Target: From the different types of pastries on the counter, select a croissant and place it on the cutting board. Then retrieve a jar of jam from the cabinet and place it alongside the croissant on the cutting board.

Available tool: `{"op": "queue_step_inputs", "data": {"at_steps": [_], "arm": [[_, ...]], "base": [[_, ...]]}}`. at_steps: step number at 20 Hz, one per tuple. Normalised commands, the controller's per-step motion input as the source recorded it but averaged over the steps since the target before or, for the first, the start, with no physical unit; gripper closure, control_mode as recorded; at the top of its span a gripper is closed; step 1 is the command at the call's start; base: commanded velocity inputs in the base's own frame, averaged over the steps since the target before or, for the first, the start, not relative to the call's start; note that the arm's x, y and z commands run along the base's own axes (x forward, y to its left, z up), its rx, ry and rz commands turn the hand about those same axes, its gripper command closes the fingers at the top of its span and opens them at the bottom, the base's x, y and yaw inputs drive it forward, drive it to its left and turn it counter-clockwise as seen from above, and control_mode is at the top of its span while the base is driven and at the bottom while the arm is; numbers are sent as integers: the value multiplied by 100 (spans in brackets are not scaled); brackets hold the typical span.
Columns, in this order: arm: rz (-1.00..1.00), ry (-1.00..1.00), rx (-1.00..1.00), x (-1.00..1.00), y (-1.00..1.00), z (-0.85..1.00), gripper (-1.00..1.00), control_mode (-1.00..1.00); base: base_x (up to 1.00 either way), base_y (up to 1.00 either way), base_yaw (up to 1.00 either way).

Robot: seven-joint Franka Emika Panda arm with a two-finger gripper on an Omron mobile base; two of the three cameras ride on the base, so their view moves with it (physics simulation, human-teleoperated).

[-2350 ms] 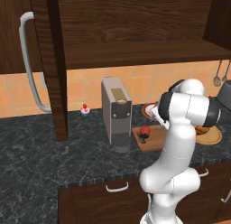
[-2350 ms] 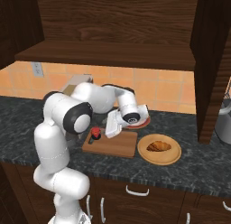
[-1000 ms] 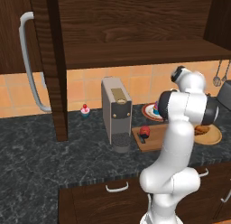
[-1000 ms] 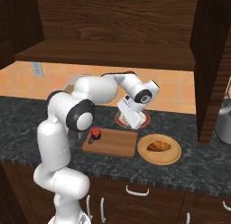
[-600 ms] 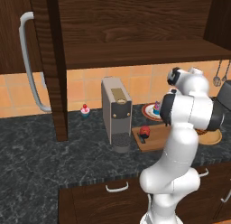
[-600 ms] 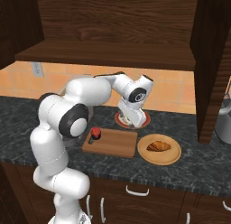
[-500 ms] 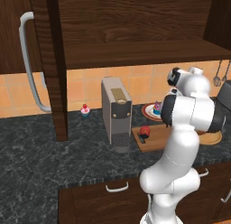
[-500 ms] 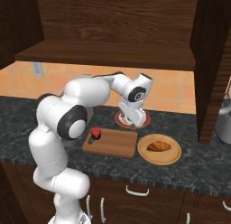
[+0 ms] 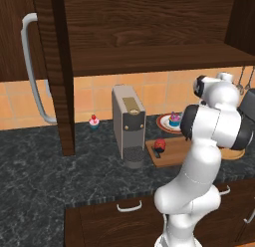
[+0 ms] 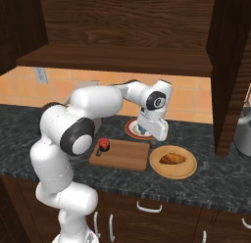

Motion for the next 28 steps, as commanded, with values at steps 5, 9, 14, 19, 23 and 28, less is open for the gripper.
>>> {"op": "queue_step_inputs", "data": {"at_steps": [5,9,14,19,23,28], "arm": [[0,-3,-13,-21,-24,-3,-100,-100],[0,-21,-20,-9,0,-26,-100,-100],[0,-23,-17,-15,-25,-12,-100,-100],[0,-8,-3,6,-37,0,-100,-100],[0,-3,0,26,-6,0,-100,-100],[0,-1,0,39,-11,0,-100,-100]], "base": [[0,0,0],[0,0,0],[0,0,0],[0,0,0],[0,0,0],[0,0,0]]}}
